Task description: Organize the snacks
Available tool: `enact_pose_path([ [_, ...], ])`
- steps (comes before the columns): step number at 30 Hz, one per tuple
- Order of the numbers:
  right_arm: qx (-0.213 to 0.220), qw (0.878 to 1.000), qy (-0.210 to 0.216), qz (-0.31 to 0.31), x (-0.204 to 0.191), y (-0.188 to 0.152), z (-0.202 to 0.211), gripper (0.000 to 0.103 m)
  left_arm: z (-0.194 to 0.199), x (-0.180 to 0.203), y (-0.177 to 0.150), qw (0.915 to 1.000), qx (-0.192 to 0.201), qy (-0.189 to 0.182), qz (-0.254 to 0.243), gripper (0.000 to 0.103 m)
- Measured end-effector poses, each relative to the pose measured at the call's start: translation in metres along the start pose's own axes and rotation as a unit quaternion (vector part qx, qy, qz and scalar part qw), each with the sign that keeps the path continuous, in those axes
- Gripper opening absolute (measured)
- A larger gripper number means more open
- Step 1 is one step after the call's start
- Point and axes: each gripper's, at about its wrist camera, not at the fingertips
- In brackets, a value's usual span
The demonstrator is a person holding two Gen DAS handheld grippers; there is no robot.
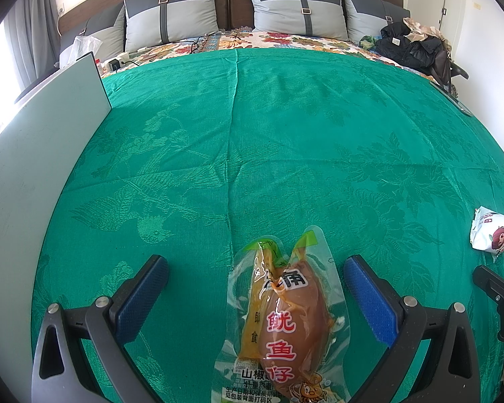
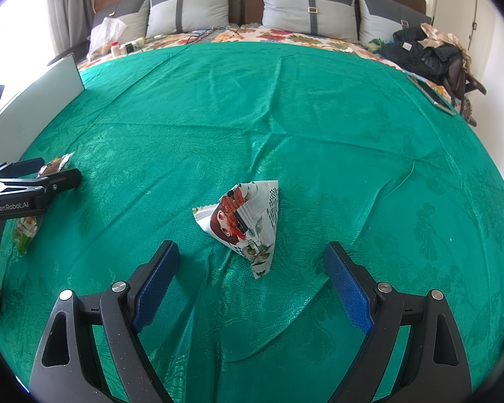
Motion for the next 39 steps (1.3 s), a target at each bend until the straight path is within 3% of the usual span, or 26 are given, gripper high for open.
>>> enact_pose_path([
  [23,0.0,1.0,0.001,-0.001,0.001,0.0,0.0,0.09,0.0,0.0,0.0,1.0,-0.003,-0.001,-0.001,0.103],
  [25,0.0,1.0,0.001,-0.001,0.001,0.0,0.0,0.09,-0.001,-0.001,0.003,0.9989,-0.039,-0.018,-0.015,0.103],
  [28,0.0,1.0,0.001,-0.001,0.001,0.0,0.0,0.09,0.002,-0.003,0.005,0.9906,-0.127,-0.035,-0.037,0.103],
  [30,0.0,1.0,0.001,-0.001,0.001,0.0,0.0,0.09,0.005,-0.006,0.004,0.9856,-0.16,-0.036,-0.041,0.103],
  [35,0.0,1.0,0.007,-0.005,0.0,0.0,-0.001,0.091,-0.001,-0.001,0.008,0.9801,-0.196,-0.018,-0.025,0.103],
  [37,-0.007,0.999,0.031,-0.007,0.004,0.002,0.001,0.092,-0.001,0.009,0.009,0.9786,-0.204,-0.015,-0.024,0.101],
  [39,-0.023,0.996,0.082,-0.039,0.022,0.006,0.005,0.09,0.008,0.027,0.01,0.981,-0.183,-0.04,-0.053,0.083],
])
Point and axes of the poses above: each gripper's, at about its wrist camera, not at the fingertips, and z roughly against the way its jaws point, x to its right, y to its top, and after that the axes turned 14 degrees about x, right-handed
